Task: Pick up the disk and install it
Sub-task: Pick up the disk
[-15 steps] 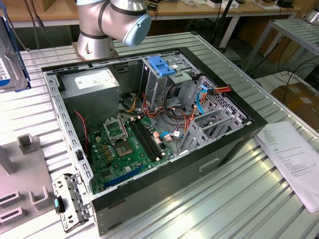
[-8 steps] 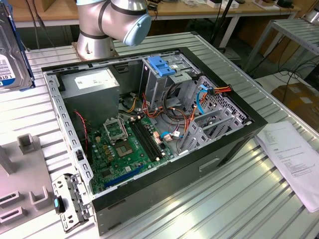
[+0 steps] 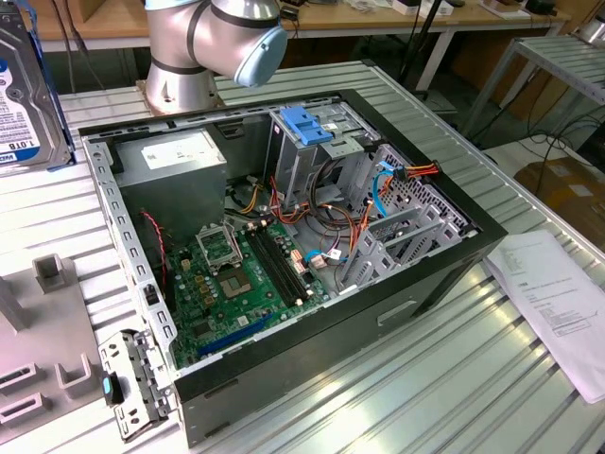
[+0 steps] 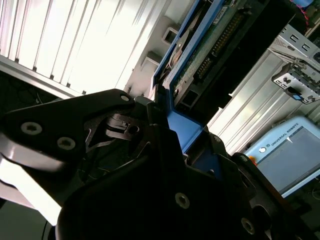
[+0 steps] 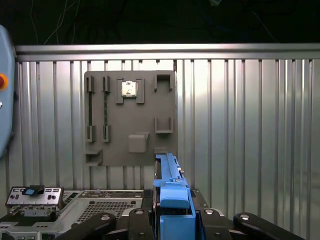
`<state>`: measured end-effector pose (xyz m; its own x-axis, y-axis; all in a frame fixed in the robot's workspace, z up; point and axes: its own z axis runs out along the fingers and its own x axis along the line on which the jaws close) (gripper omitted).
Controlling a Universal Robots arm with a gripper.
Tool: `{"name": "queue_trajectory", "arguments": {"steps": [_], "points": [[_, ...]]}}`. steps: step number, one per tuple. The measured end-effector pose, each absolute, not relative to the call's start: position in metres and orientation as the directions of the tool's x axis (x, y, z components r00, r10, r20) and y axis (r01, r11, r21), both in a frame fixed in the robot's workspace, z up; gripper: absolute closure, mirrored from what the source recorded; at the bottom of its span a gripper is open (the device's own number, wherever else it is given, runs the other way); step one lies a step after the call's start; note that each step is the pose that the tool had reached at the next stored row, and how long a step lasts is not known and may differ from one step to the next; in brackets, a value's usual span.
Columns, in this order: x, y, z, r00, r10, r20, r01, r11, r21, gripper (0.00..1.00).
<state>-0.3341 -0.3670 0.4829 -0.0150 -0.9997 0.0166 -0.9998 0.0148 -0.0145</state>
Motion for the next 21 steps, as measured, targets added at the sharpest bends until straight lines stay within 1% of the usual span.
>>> {"name": "queue_trajectory", "arguments": {"steps": [21], "points": [[-0.303,-0.367,0.483,-0.015,-1.0,0.017,-1.0,0.015,-0.014,0.63]]}}
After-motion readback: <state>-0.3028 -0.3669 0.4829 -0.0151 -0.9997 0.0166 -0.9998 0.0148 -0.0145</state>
